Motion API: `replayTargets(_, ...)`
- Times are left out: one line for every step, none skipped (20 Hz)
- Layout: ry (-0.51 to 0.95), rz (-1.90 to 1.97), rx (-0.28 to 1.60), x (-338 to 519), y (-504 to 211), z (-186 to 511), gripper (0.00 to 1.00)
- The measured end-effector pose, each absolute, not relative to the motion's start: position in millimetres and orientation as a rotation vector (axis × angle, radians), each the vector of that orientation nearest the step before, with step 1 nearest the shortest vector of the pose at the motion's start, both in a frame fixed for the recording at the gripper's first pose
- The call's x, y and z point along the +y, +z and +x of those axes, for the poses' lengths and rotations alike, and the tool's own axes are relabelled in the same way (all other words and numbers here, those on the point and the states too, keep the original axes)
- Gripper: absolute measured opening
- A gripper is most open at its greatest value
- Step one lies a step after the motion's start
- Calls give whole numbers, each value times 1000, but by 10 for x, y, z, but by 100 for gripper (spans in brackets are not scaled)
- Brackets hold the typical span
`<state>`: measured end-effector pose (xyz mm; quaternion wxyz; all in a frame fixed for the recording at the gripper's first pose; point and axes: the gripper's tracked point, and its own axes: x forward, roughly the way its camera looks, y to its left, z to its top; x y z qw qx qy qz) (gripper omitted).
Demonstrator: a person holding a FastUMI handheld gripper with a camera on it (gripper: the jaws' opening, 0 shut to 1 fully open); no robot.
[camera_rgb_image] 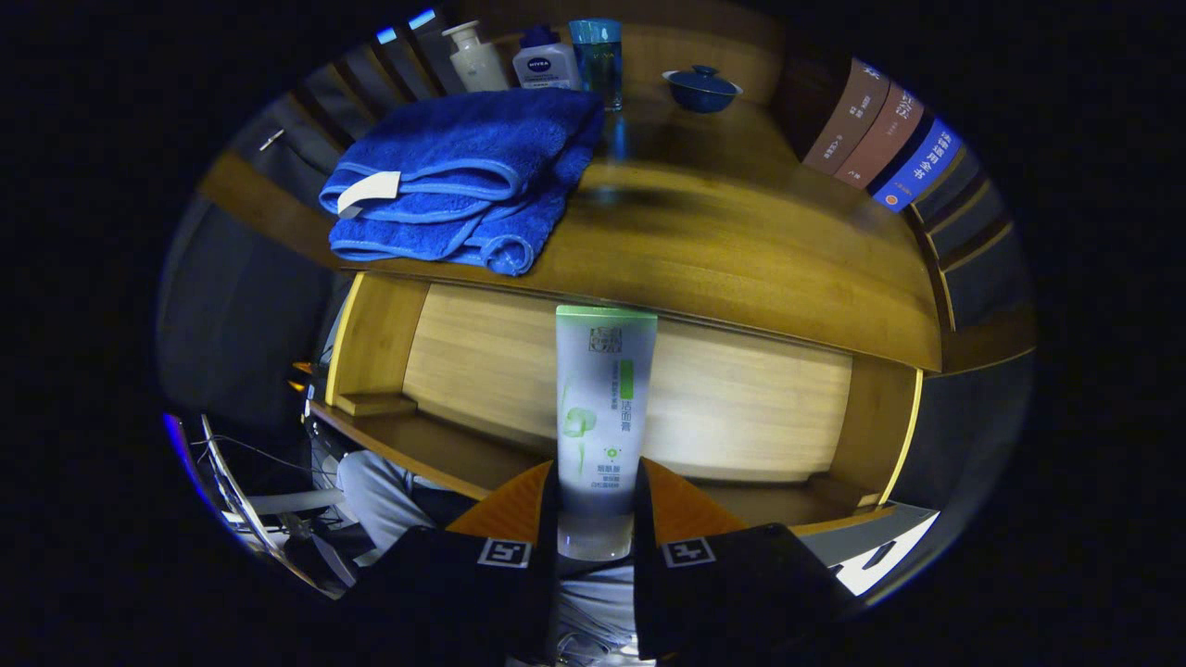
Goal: Pull open the drawer, take out the items inside it, and place them on the countertop above the cabinet.
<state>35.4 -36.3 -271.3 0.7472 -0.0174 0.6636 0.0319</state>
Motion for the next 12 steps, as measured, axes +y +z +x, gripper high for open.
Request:
replayTargets(76,-30,1454,-355,-2675,320,36)
replayTargets(81,-24,1456,-354,-2641,290,36)
replayTargets(83,-21,1453,-357,-2597,262,36)
replayTargets(85,-20,1440,-367,-2543,250,36)
replayTargets(81,-13,1418,-373,-2486,247,36)
replayTargets(75,-5,1384,-376,-2415,266,36)
replayTargets(68,-2,1341,-395,-2348,305,36)
replayTargets(56,-6,1290,-423,-2276,377,36)
replayTargets(44,-5,1240,-446,-2196,454,36)
replayTargets(37,6,1192,-451,-2115,554,36)
replayTargets(34,21,1149,-455,-2047,670,36)
replayTargets(29,32,1114,-459,-1985,800,36)
